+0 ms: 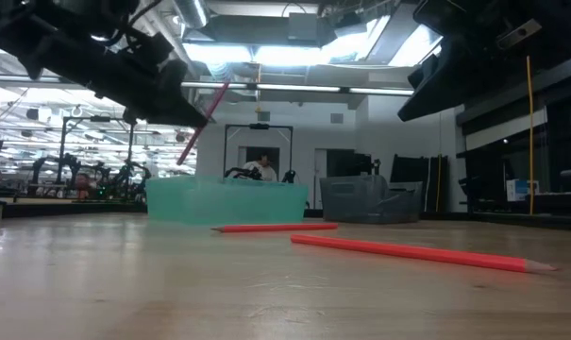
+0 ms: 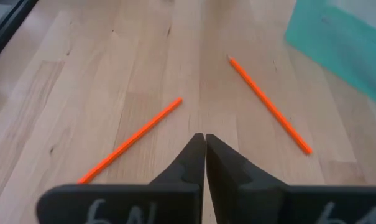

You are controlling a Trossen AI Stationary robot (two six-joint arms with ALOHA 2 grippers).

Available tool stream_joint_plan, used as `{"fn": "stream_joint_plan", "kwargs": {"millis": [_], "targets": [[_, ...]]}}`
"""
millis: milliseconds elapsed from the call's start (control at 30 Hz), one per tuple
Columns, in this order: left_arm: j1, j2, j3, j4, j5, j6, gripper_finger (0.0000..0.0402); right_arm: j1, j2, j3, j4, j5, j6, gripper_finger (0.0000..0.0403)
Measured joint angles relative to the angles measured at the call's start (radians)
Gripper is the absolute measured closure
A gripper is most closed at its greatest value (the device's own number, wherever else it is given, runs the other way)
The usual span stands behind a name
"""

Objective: Sort pens & pencils
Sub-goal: Put the red pencil into the green bin

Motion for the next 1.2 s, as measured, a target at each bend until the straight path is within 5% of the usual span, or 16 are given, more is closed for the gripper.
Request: {"fn": "stream_joint_plan", "kwargs": {"millis": [467, 767, 967, 1200], "targets": [[0.154, 0.057, 0.000, 0.059, 0.083, 0.064, 0.0392, -0.021, 0.000, 0.000, 0.000, 0.000, -0.004, 0.0386], [0.253, 0.104, 0.039, 0.053, 0.257, 0.071, 0.0392, -0.021, 0.000, 0.000, 0.000, 0.000, -0.020, 0.0386], [0.343, 0.153, 0.165, -0.206, 0.427, 0.021, 0.0392, -0.021, 0.000, 0.000, 0.001, 0.000, -0.026, 0.0386], [0.395, 0.236, 0.329, -0.423, 0.507, 0.051, 0.0392, -0.021, 0.000, 0.000, -0.002, 0.000, -0.025, 0.0386]]}}
